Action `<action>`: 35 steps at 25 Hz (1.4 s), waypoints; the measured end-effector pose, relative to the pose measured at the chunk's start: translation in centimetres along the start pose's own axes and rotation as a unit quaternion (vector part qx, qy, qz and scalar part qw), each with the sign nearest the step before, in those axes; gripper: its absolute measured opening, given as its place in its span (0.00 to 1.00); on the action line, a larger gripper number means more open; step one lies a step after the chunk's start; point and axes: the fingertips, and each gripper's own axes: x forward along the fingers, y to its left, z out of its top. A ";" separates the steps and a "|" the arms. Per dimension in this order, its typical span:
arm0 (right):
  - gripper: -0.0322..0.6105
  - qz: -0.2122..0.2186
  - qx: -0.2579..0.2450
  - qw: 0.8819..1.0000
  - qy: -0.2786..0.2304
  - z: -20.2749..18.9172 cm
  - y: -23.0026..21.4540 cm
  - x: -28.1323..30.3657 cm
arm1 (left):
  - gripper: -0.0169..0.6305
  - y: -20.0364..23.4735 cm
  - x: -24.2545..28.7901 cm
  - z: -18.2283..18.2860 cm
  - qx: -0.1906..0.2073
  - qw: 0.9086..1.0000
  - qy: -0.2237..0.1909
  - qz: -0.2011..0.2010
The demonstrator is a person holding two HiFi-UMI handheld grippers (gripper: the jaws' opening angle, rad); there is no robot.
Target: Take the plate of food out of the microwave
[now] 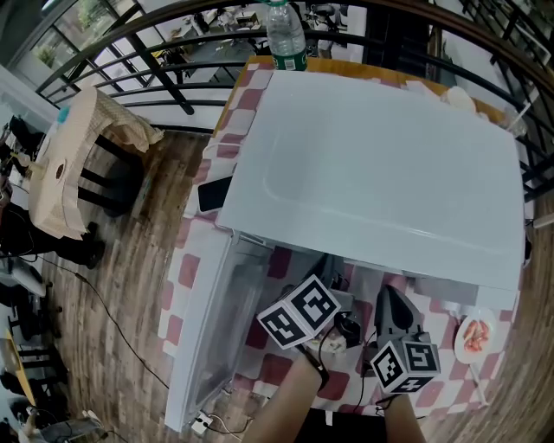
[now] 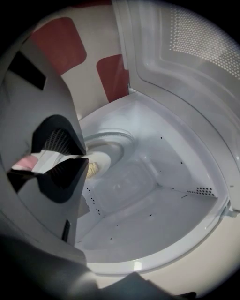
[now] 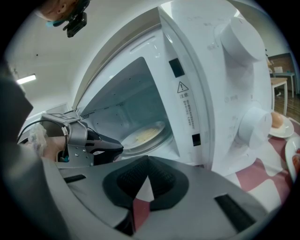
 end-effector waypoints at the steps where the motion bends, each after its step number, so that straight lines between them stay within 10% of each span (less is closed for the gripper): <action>1: 0.09 0.000 0.000 1.000 0.000 0.0 0.0 0.0 | 0.10 0.0 -0.1 0.0 -0.001 1.000 -0.001 -0.001; 15: 0.09 0.015 0.014 1.000 -0.003 0.0 1.0 -0.2 | 0.09 0.7 -2.8 -0.4 0.007 1.000 -0.005 -0.007; 35: 0.09 0.055 0.273 0.960 -0.011 0.7 1.1 1.2 | 0.10 2.0 -6.1 -0.8 0.025 1.000 -0.008 -0.009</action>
